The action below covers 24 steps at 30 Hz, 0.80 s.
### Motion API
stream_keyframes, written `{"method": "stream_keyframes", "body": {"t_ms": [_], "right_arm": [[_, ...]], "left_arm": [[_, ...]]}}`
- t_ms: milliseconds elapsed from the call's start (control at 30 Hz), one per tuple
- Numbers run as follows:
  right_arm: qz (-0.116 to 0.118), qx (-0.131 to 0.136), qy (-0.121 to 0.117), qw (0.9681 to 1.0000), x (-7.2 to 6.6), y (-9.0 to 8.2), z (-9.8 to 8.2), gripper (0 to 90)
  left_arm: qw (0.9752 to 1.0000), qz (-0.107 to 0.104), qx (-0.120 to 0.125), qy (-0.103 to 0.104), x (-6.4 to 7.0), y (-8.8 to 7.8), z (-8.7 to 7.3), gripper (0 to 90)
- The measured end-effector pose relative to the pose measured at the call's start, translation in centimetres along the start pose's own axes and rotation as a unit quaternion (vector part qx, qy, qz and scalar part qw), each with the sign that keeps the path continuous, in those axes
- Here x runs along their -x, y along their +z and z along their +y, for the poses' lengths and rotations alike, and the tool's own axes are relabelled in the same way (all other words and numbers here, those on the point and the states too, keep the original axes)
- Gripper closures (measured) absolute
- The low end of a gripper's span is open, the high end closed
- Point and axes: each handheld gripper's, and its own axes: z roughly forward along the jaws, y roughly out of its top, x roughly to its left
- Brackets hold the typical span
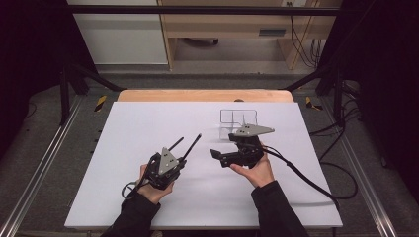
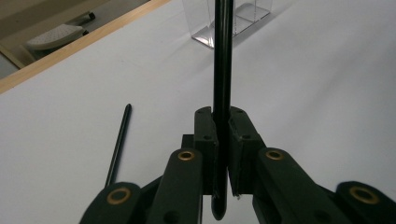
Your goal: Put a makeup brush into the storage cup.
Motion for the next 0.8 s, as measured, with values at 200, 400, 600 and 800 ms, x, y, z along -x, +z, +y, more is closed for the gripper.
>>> {"method": "stream_keyframes", "body": {"t_ms": [200, 400, 600, 800], "right_arm": [[0.007, 0.016, 0.013, 0.9998, -0.2, 0.3, 0.0, 17.3], [0.021, 0.032, 0.031, 0.9988, -0.3, 0.8, 0.1, 19.6], [0.017, 0.027, 0.028, 0.9991, -0.6, 1.6, -0.1, 21.9], [0.023, 0.03, 0.031, 0.9988, -1.0, 2.2, 0.0, 24.2]], "left_arm": [[0.9997, 0.002, 0.001, -0.024, 0.1, 0.2, 0.1, 83.2], [0.9991, 0.0, 0.002, -0.043, 0.0, 0.6, 0.4, 83.2], [0.9987, 0.002, 0.004, -0.05, 0.3, 1.1, 0.8, 83.2], [0.9982, -0.002, 0.008, -0.059, 0.7, 1.6, 1.2, 83.2]]}}
